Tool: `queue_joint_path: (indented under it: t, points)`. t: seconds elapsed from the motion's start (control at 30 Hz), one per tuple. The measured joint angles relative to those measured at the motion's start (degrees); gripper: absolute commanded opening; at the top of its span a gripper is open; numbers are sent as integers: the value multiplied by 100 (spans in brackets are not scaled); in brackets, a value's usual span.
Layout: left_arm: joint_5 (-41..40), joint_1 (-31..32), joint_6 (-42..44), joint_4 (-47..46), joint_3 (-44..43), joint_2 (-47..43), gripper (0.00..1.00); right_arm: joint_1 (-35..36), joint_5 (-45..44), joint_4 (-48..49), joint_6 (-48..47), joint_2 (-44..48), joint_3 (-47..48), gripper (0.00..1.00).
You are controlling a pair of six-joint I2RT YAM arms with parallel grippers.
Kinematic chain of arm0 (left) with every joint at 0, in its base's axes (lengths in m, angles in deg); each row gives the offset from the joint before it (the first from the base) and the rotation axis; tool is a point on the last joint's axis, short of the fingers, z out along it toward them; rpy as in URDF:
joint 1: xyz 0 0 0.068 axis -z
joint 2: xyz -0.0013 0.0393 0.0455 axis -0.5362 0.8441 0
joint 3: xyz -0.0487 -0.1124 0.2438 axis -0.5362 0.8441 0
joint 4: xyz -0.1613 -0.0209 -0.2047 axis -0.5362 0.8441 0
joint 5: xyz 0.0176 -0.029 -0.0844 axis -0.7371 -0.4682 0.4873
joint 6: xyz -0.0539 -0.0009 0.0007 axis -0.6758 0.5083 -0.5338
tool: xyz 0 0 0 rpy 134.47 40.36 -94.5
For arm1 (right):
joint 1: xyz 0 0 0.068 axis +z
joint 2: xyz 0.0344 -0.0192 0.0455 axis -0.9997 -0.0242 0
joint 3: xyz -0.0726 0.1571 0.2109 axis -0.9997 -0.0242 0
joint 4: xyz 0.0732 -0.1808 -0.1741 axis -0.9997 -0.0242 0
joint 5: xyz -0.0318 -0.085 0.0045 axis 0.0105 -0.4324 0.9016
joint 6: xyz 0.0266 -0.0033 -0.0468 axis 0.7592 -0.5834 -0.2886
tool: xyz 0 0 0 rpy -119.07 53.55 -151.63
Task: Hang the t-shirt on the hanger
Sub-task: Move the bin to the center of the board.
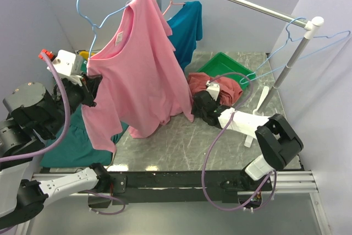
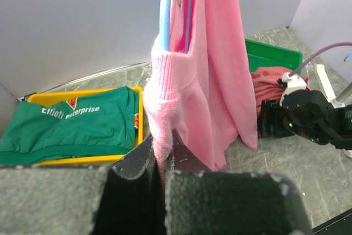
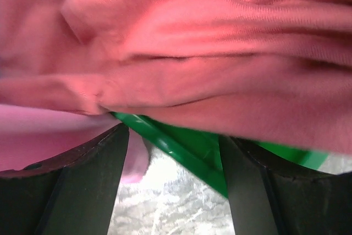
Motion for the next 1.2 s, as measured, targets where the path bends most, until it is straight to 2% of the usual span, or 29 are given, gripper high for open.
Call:
queue_joint_path:
  t: [0.3, 0.63, 0.77, 0.9, 1.2]
  points:
    - [-46, 0, 20, -11, 0, -24, 1, 420, 160, 48, 321, 756, -857, 78]
    - [-186, 0, 68, -46, 0, -31, 1, 1436, 26, -345, 1051, 1421, -1394, 79]
    - [-160, 0, 133, -46, 0, -52, 1, 1731, 236, -518, 1427, 1781, -1773, 79]
    - [33, 0, 168, -66, 33, -48, 1, 2052, 446, -758, 1847, 2253, -2127, 79]
    - [645, 0, 168, -444, 621, 192, 1, 2822, 479, -1281, 2518, 2485, -2155, 79]
